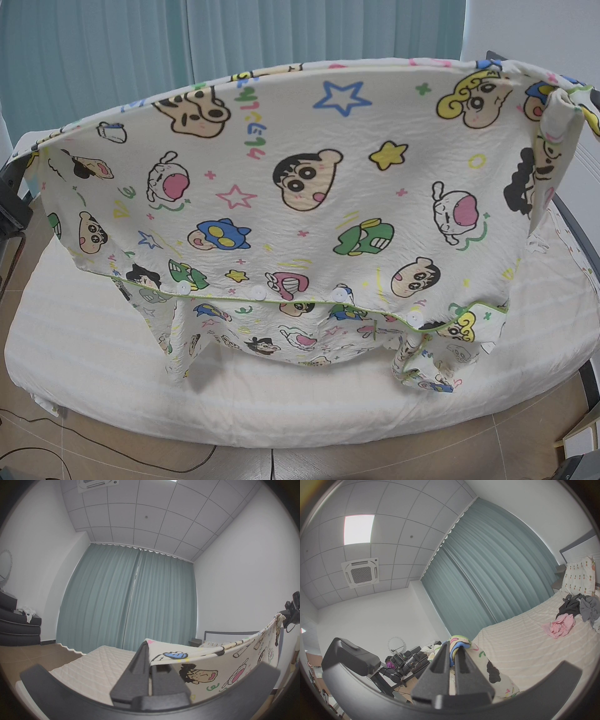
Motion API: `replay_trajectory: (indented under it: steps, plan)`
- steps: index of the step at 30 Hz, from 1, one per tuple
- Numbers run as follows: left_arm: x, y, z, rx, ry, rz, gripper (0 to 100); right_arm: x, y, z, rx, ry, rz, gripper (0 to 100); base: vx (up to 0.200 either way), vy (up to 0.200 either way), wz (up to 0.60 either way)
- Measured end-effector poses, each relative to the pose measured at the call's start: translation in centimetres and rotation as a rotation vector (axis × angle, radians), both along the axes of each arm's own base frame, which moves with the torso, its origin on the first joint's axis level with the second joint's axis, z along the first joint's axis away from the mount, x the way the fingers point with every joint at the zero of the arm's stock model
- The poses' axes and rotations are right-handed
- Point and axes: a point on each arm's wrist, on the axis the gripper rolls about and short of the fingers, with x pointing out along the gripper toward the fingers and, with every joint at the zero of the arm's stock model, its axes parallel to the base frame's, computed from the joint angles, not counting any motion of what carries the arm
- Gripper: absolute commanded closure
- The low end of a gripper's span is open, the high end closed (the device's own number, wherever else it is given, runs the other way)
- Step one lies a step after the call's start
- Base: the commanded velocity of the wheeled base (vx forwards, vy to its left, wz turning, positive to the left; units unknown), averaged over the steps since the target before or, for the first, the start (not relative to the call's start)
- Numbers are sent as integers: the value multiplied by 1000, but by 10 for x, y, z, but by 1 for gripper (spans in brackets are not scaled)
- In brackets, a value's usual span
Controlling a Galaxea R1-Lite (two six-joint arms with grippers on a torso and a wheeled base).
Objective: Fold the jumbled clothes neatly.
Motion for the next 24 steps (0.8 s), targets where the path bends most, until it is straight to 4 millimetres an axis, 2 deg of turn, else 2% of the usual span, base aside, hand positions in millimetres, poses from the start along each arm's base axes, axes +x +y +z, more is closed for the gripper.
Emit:
replay_trajectory:
  steps: [5,12,19,24]
  plan:
    - [-9,3,6,-7,-27,1,100,-7,-4,3,3,-31,-4,100,-200,0,0]
    - [-11,4,3,13,35,4,100,-8,-5,3,2,-31,-13,100,0,0,0]
    - [-8,4,-3,23,90,24,100,5,-3,-3,-25,1,-39,100,0,0,0]
    - [-2,2,-6,25,124,42,100,24,-7,-7,-66,25,-59,100,0,0,0]
